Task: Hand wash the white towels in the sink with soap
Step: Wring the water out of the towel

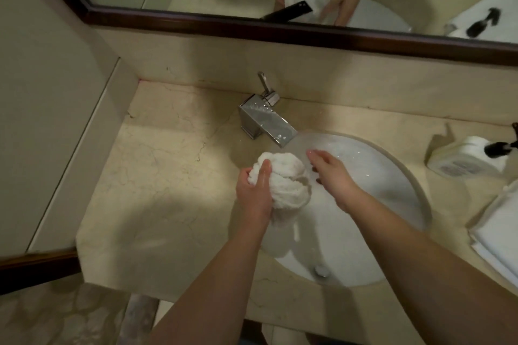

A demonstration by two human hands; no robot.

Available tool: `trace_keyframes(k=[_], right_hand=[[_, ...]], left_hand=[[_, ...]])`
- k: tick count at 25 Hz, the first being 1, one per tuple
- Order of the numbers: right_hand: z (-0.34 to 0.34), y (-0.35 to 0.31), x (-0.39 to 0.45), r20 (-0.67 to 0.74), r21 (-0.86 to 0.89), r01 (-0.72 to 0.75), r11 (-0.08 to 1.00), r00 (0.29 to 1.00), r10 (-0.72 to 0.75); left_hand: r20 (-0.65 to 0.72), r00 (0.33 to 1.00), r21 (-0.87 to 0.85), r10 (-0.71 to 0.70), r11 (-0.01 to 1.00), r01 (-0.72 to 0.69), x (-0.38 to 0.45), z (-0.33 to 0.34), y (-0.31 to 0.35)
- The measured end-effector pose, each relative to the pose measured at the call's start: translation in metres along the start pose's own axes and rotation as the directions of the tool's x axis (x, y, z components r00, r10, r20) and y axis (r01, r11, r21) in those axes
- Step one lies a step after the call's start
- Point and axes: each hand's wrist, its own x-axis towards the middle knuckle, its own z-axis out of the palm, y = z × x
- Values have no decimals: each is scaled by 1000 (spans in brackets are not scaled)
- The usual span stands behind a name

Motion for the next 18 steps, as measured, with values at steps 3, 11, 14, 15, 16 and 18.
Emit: trace_keyframes(k=[3,11,14,15,16,18], right_hand=[[-11,15,-33,39,78,-183,980,983,181],[-39,-13,-98,102,591,-115,799,993,67],[-44,-41,-114,-135,553,50,831,990,31],[-45,-50,-118,-194,538,102,837,981,6],[-45,-60,-123,-237,527,147,837,971,-22],[-46,-76,-129,-290,516,221,827,954,-74]], left_hand=[[27,999,7,41,999,-41,-26,4,9],[308,946,-119,103,991,-69,-85,11,77],[535,838,48,104,987,-153,-82,2,119],[595,800,125,83,973,-193,-81,-1,134],[637,768,185,62,955,-231,-79,-3,146],[667,742,235,60,929,-287,-77,-4,166]])
